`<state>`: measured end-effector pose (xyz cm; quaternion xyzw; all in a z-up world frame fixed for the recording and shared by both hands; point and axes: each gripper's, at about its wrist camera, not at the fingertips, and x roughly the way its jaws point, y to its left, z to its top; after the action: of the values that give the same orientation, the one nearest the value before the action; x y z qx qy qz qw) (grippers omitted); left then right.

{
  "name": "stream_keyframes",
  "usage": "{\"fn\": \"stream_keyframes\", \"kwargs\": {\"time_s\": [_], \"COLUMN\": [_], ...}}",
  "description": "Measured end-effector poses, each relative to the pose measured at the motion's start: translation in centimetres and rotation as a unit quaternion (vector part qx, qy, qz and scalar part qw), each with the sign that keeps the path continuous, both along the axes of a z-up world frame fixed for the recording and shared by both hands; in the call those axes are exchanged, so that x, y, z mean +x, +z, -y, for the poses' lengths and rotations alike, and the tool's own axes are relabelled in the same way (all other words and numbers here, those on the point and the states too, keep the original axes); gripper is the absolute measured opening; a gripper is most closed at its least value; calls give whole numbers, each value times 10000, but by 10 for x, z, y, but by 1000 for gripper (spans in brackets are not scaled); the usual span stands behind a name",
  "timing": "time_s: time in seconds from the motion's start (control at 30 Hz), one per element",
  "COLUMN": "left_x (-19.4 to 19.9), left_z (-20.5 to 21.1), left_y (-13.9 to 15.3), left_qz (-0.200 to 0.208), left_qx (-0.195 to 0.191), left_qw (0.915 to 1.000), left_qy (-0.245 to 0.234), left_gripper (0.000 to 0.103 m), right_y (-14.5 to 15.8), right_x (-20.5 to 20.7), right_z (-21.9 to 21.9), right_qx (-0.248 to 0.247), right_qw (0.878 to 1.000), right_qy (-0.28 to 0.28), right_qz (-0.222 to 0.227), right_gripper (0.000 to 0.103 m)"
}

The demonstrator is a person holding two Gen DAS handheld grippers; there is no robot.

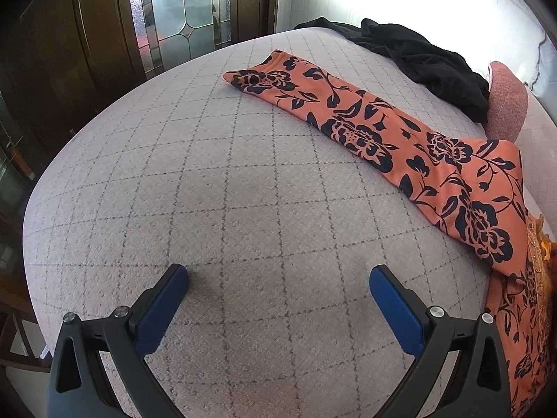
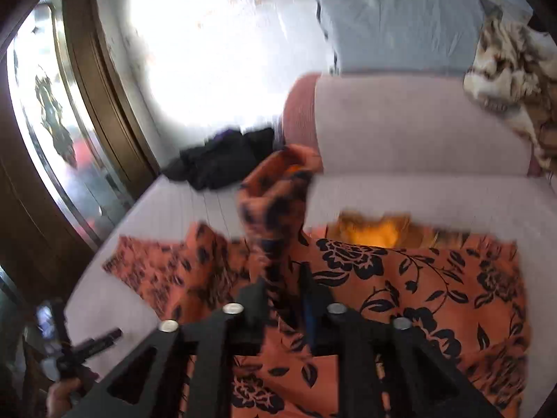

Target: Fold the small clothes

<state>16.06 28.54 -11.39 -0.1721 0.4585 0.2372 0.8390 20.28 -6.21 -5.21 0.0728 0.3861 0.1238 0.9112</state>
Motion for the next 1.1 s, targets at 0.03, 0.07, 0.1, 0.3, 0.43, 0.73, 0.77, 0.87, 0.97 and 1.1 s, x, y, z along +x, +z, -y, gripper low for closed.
{"fn": "stream_keyframes", "kwargs": {"time_s": [0.03,0.07,0.1,0.3,0.43,0.73,0.77,0.87,0.97,1.1], "left_x": [-1,-1,-1,-20,-27,25,34,60,87,85], "left_z": [1,1,2,16,55,246,263,291,292,289], "left_y": [0,1,2,38,76,103,99,73,17,-4], "left_qz": [-1,-5,3,756,1312,1457,1432,1123,210,50], "left_qx": [13,33,54,582,617,-286,-318,-197,-157,167], "left_qw": [10000,10000,9999,9952,9845,9412,9352,9374,9517,9529], "left_qy": [-30,-75,-112,-205,-987,-3034,-3225,-3290,-3058,-3026], "left_gripper": [103,103,103,103,103,103,103,103,103,102], "right_y": [-35,-65,-82,-27,-6,-26,-23,-30,-84,-103], "right_x": [-1,2,-1,-29,-40,-47,-41,-3,47,71], "right_z": [-13,-18,-17,48,129,203,212,243,270,281], "right_qx": [-135,-186,-29,610,954,1949,2089,2704,3633,3551], "right_qw": [9992,9965,9940,9977,9929,9777,9750,9596,9220,9157], "right_qy": [75,131,190,-34,-708,-779,-763,-752,-743,-1052], "right_qz": [-378,-809,-1076,-278,-33,-69,-29,-211,-1112,-1558], "right_gripper": [87,86,86,86,90,90,91,92,99,84]}}
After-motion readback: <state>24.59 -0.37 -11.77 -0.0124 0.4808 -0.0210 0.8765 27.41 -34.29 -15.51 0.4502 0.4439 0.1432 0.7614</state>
